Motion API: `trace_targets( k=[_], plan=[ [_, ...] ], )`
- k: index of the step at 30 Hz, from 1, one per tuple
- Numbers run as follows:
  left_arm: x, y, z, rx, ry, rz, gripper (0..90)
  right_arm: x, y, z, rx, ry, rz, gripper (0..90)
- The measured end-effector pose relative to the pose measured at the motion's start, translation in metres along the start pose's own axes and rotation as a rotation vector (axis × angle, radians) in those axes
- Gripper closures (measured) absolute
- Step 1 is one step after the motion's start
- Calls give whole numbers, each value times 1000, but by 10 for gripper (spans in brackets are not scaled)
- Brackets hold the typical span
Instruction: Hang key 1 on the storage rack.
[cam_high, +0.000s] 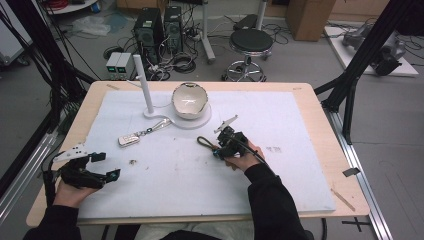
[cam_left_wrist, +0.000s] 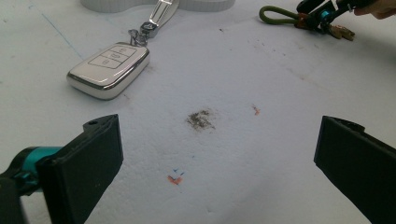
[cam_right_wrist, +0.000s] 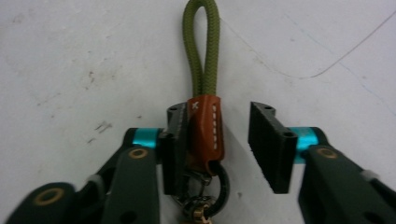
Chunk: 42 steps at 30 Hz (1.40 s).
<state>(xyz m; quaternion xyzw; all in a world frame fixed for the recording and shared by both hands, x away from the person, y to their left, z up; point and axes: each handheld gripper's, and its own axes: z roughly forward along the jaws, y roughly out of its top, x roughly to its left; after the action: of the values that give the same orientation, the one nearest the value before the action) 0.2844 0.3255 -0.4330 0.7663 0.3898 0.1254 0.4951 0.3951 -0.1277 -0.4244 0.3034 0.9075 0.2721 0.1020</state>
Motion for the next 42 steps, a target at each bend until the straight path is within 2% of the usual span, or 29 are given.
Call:
trace_targets(
  k=[4,12,15,19,24,28,31,37,42],
  plan=[
    [0,0,0,-6,-1,-2,17,1,0,2,20,50,12,725],
    [1,0,-1,-7,1,-2,17,-1,-1,1,20,61,18,761],
    [1,0,-1,-9,0,-2,17,0,-1,-1,16,52,16,764],
    [1,0,-1,-12,-1,-4,17,1,0,-7,-26,34,8,767],
    [1,0,-1,-14,-2,-6,17,-1,3,-17,-76,64,34,767],
    [1,1,-1,-14,-1,-5,17,-1,5,-22,-104,56,39,767],
    [1,1,0,-15,0,-7,17,0,9,-27,-143,73,54,767],
    [2,1,-1,-16,-2,-5,17,2,19,-34,-180,95,54,767],
    [2,1,-1,-16,-2,-4,17,6,30,-35,-185,115,40,766]
  ],
)
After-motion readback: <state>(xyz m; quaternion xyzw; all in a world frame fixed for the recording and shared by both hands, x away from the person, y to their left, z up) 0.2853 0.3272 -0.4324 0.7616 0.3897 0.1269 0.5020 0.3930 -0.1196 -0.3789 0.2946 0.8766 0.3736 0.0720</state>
